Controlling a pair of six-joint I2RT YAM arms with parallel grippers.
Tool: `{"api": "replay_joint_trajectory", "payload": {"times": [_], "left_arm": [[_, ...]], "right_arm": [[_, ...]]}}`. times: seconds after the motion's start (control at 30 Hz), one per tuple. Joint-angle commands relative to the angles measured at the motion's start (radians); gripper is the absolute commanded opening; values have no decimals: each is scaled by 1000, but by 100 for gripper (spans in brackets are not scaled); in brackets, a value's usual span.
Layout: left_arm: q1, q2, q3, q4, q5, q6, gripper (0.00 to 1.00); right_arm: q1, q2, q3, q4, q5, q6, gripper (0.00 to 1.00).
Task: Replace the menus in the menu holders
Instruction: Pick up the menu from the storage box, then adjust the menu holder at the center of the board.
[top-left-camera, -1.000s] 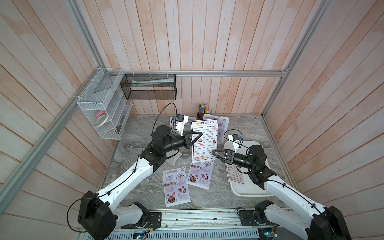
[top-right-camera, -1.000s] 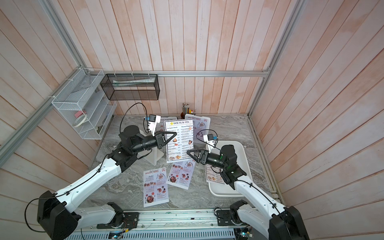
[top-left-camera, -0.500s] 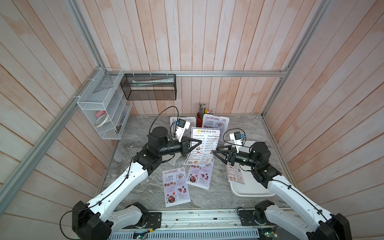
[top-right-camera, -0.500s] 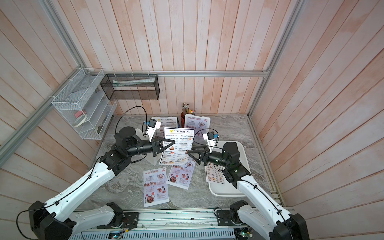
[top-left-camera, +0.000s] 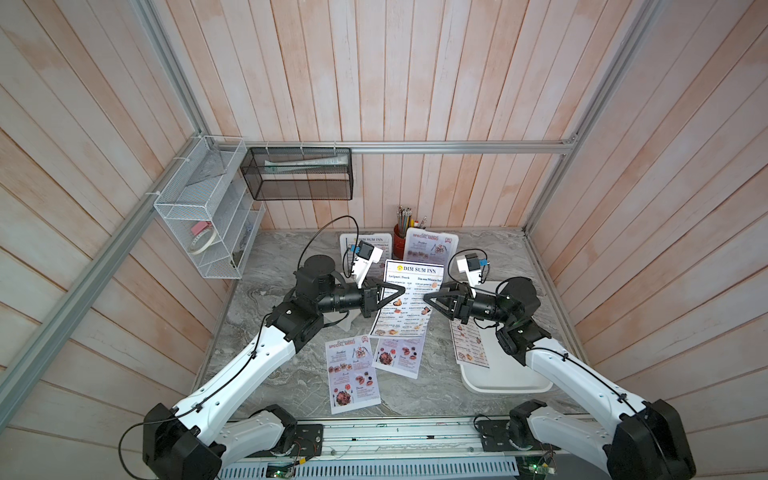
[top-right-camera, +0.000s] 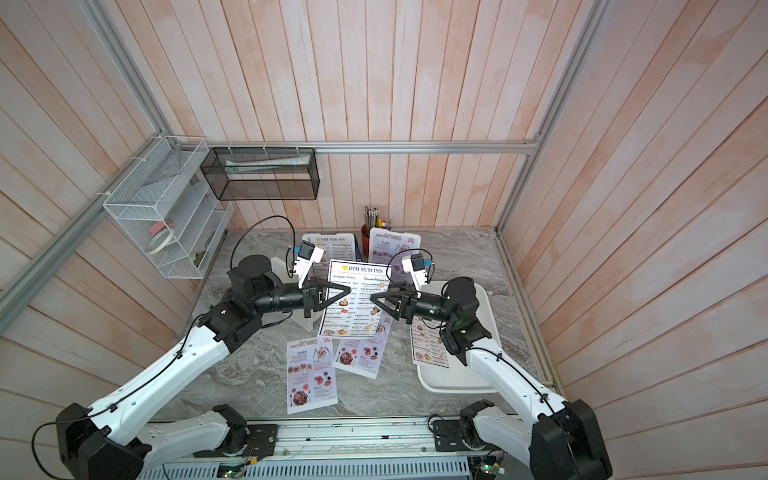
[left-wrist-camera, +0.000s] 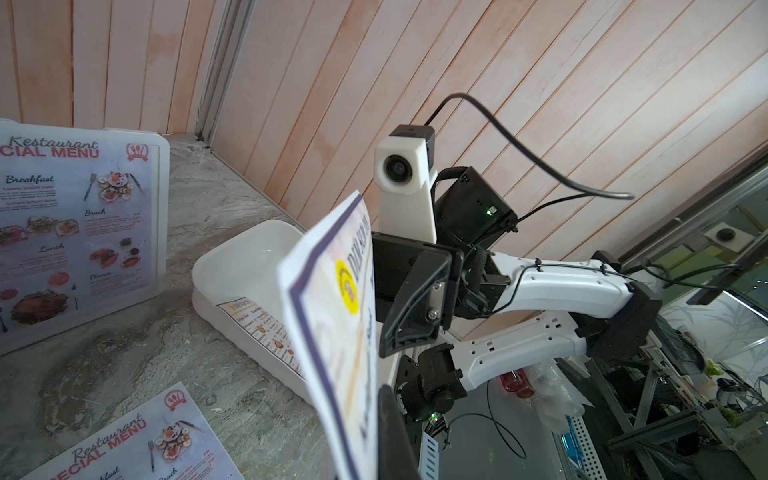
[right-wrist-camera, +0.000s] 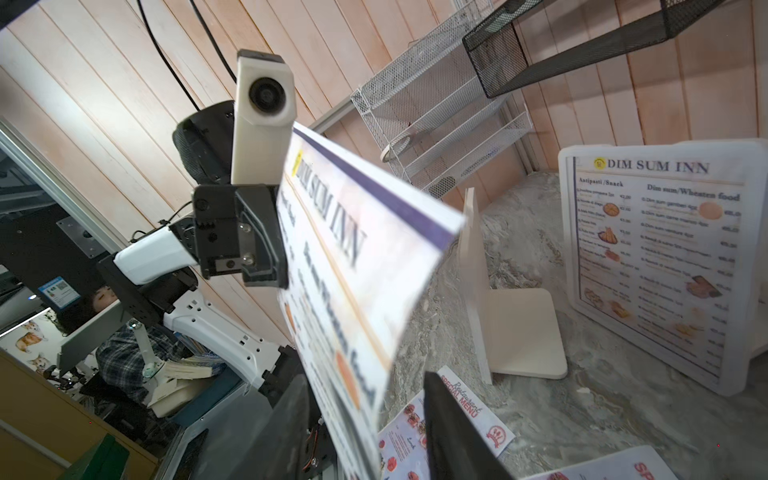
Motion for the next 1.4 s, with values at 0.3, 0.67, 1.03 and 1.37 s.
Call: {"api": "replay_joint_trajectory", "payload": {"times": [0.3, 0.67, 1.03, 1.37], "left_arm": [[10, 40, 65, -55, -14, 60, 0], [56, 32, 86, -94, -152, 30, 52], [362, -13, 94, -311, -570, -171, 72], [605, 156, -29, -350, -748, -209, 70]], "right_arm": [[11, -5, 22, 57, -33, 85, 2], [19, 3, 99, -19, 72, 82, 0], [48, 93, 341, -370, 293, -100, 0], [151, 212, 508, -435, 406, -163, 0]]}}
